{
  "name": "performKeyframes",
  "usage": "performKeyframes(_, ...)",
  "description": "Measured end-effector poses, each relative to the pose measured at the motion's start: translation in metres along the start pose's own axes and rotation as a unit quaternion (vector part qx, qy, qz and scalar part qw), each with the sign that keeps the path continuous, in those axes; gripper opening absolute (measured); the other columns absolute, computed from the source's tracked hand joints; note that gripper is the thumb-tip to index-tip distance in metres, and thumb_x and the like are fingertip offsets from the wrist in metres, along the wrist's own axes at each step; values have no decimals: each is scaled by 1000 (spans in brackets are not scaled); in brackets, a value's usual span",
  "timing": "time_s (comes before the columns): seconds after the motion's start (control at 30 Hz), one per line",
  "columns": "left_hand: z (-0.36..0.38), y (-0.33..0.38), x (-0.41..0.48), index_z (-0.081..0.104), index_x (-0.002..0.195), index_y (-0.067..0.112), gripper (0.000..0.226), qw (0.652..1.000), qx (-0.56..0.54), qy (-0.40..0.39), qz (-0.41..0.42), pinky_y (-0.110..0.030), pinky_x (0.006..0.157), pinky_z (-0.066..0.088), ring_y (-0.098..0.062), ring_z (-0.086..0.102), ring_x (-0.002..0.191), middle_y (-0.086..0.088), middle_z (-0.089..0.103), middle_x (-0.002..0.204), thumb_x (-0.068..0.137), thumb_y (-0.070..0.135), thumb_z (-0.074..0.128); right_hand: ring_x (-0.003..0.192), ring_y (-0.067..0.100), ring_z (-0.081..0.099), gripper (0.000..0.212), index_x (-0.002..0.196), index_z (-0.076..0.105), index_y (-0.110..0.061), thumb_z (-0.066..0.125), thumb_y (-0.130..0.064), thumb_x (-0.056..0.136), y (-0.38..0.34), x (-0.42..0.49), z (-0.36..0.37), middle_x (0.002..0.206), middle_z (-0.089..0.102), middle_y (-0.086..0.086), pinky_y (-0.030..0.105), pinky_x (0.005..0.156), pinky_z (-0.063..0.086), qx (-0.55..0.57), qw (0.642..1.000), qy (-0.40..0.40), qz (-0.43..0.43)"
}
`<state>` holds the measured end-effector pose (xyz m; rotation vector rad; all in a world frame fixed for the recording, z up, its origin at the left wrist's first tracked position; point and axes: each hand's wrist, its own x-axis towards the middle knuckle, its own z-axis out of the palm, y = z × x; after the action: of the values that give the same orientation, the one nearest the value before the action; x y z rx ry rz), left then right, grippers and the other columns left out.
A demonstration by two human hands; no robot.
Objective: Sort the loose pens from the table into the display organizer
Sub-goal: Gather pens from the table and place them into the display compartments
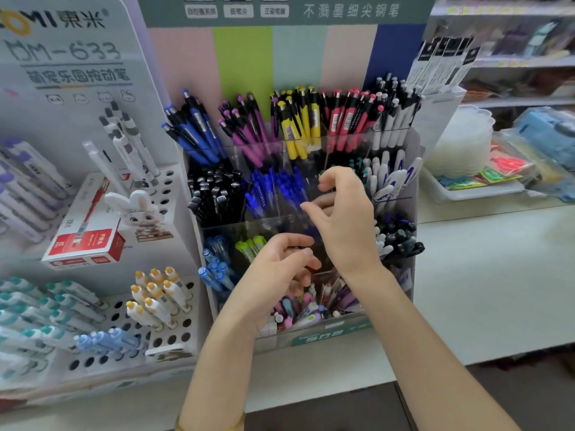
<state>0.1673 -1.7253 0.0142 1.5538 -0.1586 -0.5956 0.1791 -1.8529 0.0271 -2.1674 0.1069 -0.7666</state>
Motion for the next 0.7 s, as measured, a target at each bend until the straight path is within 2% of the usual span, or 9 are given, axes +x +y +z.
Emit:
performKeyframes(0.1,23,-1,5,57,115,15,18,1000,4,-1,-9,-24,55,43,-8,53,57,-1,66,83,99,12,50,77,9,63,32,96,46,-22,67,0,84,11,-10,-25,97,55,1,20,67,53,63,998,8,9)
performKeyframes(0.2,62,0,12,58,113,16,16,1000,13,-13,-11,-22,56,42,-8,51,57,0,66,82,99,14,51,78,13,64,34,96,49,-25,66,1,83,33,-21,-69,94,57,1,24,68,54,87,996,23,11)
performKeyframes(0.33,143,4,25,58,112,15,17,999,28,-36,13,-21,51,43,-8,53,54,-2,65,81,97,10,52,76,15,66,22,100,53,-21,62,-4,89,89,-39,-152,93,59,-2,33,62,57,78,995,39,58)
performKeyframes(0.43,226,3,39,60,107,17,18,998,20,-47,41,-21,51,41,-7,53,54,1,66,77,95,6,53,72,10,66,16,100,54,-19,58,-5,92,136,-54,-225,93,60,-3,27,58,56,75,989,63,113)
performKeyframes(0.53,318,-5,57,60,106,19,18,994,34,-93,41,-23,54,42,-8,55,57,2,67,78,94,6,54,70,8,65,18,98,53,-23,55,-6,94,186,-70,-296,93,59,-7,22,57,54,70,980,88,164)
performKeyframes(0.7,454,-35,84,58,111,17,18,980,81,-181,-12,-28,61,44,-13,56,67,-1,66,87,94,10,54,68,4,65,14,102,55,-19,53,-8,95,271,-93,-393,95,59,-9,21,56,54,38,955,123,266)
